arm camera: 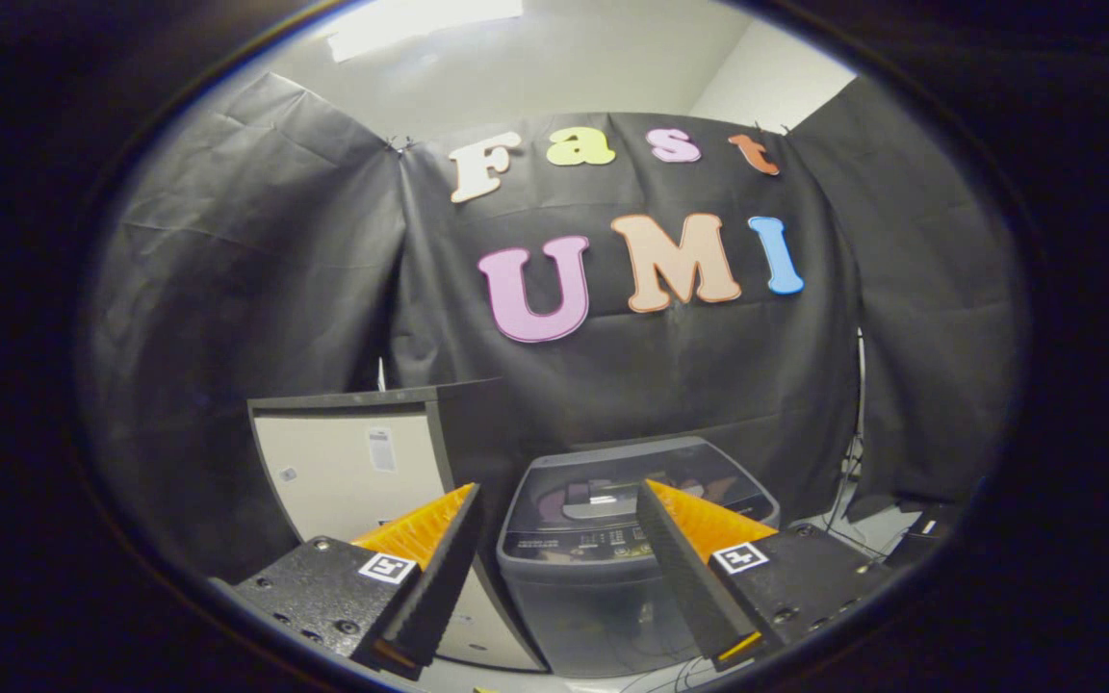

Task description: Put the clothes into the washing machine and then close the washing machine lid.

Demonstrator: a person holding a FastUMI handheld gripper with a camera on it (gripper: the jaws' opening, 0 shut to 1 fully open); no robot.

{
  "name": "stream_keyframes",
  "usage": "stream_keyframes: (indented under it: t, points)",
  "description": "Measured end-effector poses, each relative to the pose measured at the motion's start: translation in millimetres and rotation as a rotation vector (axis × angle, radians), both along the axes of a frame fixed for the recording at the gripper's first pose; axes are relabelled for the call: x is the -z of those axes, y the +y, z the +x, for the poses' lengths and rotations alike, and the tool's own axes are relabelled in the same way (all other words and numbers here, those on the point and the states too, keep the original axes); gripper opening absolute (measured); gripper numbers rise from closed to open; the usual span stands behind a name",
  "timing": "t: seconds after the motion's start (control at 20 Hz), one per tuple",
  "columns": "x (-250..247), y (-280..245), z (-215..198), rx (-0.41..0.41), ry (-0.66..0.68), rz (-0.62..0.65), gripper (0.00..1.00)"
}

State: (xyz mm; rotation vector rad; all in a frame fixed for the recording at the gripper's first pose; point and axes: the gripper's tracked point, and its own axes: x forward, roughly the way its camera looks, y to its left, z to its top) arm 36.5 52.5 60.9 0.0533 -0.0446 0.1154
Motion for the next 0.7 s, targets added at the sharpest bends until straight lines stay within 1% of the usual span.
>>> stream_keyframes:
  t: [0.35, 0.7]
  points:
    - [0.7, -3.0, 0.4, 0.012, 0.000, -0.010, 0.96]
    - [8.1, 1.4, 0.5, 0.002, 0.015, -0.021, 0.96]
